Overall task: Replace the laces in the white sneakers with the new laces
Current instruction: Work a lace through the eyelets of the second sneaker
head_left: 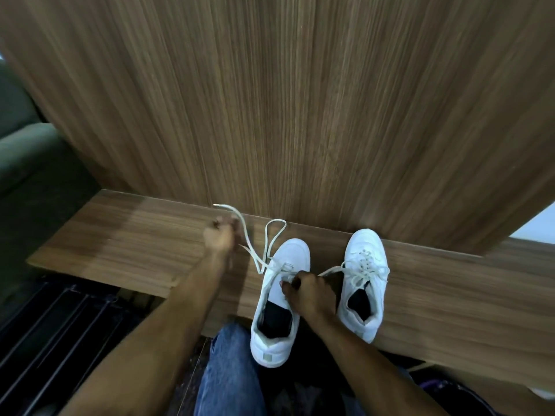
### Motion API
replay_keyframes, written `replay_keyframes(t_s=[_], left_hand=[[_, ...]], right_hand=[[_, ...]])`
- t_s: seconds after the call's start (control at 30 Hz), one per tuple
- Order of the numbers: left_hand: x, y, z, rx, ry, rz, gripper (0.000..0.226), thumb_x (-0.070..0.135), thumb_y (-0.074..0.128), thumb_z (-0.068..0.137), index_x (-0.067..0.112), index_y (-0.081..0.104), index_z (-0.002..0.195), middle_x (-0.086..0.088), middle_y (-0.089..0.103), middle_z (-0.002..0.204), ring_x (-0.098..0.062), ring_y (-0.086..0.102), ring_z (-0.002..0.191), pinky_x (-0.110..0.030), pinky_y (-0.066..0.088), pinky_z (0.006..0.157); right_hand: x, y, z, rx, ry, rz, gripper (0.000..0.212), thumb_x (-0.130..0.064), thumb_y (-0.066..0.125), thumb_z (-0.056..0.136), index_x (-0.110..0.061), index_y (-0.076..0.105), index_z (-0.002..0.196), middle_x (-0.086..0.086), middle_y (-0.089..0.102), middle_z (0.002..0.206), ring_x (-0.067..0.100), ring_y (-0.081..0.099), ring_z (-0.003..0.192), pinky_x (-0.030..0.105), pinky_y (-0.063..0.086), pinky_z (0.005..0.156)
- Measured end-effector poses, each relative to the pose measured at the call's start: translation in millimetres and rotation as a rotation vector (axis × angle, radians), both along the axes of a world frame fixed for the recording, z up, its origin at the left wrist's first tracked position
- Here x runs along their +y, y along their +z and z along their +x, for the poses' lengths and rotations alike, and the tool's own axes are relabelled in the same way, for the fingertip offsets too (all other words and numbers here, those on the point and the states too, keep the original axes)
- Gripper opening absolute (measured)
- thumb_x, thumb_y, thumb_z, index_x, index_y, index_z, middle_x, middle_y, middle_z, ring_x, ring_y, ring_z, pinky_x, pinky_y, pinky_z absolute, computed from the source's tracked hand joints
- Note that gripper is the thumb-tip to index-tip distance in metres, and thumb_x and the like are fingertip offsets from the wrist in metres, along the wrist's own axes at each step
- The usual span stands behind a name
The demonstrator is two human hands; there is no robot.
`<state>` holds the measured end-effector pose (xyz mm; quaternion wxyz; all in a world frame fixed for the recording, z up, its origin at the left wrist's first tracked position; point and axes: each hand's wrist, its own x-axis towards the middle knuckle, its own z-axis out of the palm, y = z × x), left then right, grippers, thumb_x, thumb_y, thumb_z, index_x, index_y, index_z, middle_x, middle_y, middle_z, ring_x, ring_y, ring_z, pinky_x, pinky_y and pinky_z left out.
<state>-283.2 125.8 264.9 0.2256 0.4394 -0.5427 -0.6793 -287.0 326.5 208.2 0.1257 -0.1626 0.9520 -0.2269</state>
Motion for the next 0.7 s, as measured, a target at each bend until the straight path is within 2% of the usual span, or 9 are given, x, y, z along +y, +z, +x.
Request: replay_keyframes(t_s=[0.1,0.13,0.2,0.27,0.4,0.47,0.57,0.63,0.7], left_hand=[[40.6,-49.3,17.8,-0.238,-0.267,-0.037,0.011,0.009,0.061,0.091,0.011,0.052,0.084,-0.003,0.056,0.069,-0.012,0.052,0.052,-0.014,0.041,0.035],[50.7,-62.9,19.4,-0.25,-0.346,-0.045,0.011,0.01,0.065,0.089,0.009,0.056,0.084,-0.004,0.058,0.068,-0.013,0.055,0.053,-0.015,0.043,0.04],[60.7,-76.5,17.1,-0.261,-0.434,-0.113,0.007,0.01,0.07,0.085,0.009,0.063,0.084,-0.007,0.064,0.078,-0.017,0.061,0.073,-0.017,0.048,0.06],[62.8,-73.4,12.8,-0.278,-0.492,-0.129,0.015,0.006,0.066,0.087,0.016,0.061,0.076,-0.004,0.063,0.082,-0.017,0.058,0.086,-0.023,0.047,0.072],[46.7,-69.1,8.4,-0.462,-0.66,-0.325,0.032,0.014,0.066,0.088,0.021,0.053,0.059,0.006,0.055,0.061,-0.013,0.055,0.072,-0.022,0.045,0.067],[35.1,-67.9,3.9,-0.547,-0.763,-0.341,0.034,0.016,0.057,0.091,0.019,0.054,0.057,0.007,0.051,0.048,-0.012,0.051,0.053,-0.022,0.041,0.051],[27.4,-48.3,-3.5,-0.362,-0.668,-0.024,0.033,0.007,0.032,0.097,0.016,0.053,0.073,0.002,0.053,0.055,-0.011,0.046,0.047,-0.018,0.033,0.042],[18.0,-21.0,-10.9,-0.126,-0.494,0.134,0.03,0.008,0.034,0.098,0.016,0.054,0.078,-0.002,0.055,0.069,-0.011,0.051,0.057,-0.02,0.043,0.043],[4.2,10.5,-17.3,0.083,-0.331,0.241,0.025,0.011,0.039,0.099,0.014,0.056,0.08,-0.002,0.06,0.071,-0.013,0.061,0.062,-0.02,0.053,0.049]], right_hand=[[-0.7,2.7,-0.1,-0.046,-0.018,-0.001,0.041,-0.058,0.053,0.083,-0.02,0.063,0.095,0.004,0.069,0.103,0.03,0.063,0.1,0.035,0.049,0.078],[-0.4,4.2,-0.4,-0.05,-0.015,0.001,0.041,-0.058,0.054,0.083,-0.02,0.064,0.096,0.004,0.069,0.104,0.03,0.063,0.101,0.035,0.049,0.078],[0.3,7.6,-0.9,-0.04,0.015,0.025,0.04,-0.056,0.054,0.084,-0.021,0.065,0.101,0.005,0.069,0.107,0.03,0.063,0.104,0.035,0.049,0.08],[1.0,8.7,-0.2,-0.015,0.079,0.066,0.041,-0.055,0.055,0.086,-0.02,0.064,0.106,0.005,0.067,0.111,0.03,0.062,0.106,0.034,0.048,0.082],[0.3,3.2,6.7,0.018,0.163,0.117,0.043,-0.055,0.054,0.086,-0.019,0.062,0.107,0.003,0.066,0.114,0.027,0.062,0.106,0.034,0.049,0.083],[0.9,0.7,9.1,0.033,0.176,0.118,0.04,-0.054,0.053,0.087,-0.019,0.061,0.104,0.002,0.066,0.113,0.026,0.062,0.105,0.033,0.049,0.082],[3.1,0.2,9.4,0.029,0.168,0.089,0.036,-0.051,0.053,0.086,-0.018,0.062,0.099,0.002,0.066,0.11,0.027,0.063,0.104,0.033,0.049,0.08],[3.6,-0.6,9.0,0.009,0.162,0.076,0.035,-0.049,0.053,0.085,-0.016,0.062,0.095,0.003,0.067,0.108,0.028,0.063,0.104,0.034,0.048,0.08],[3.8,0.2,8.2,-0.013,0.161,0.072,0.036,-0.048,0.054,0.085,-0.015,0.064,0.097,0.003,0.067,0.11,0.027,0.062,0.104,0.033,0.048,0.082]])
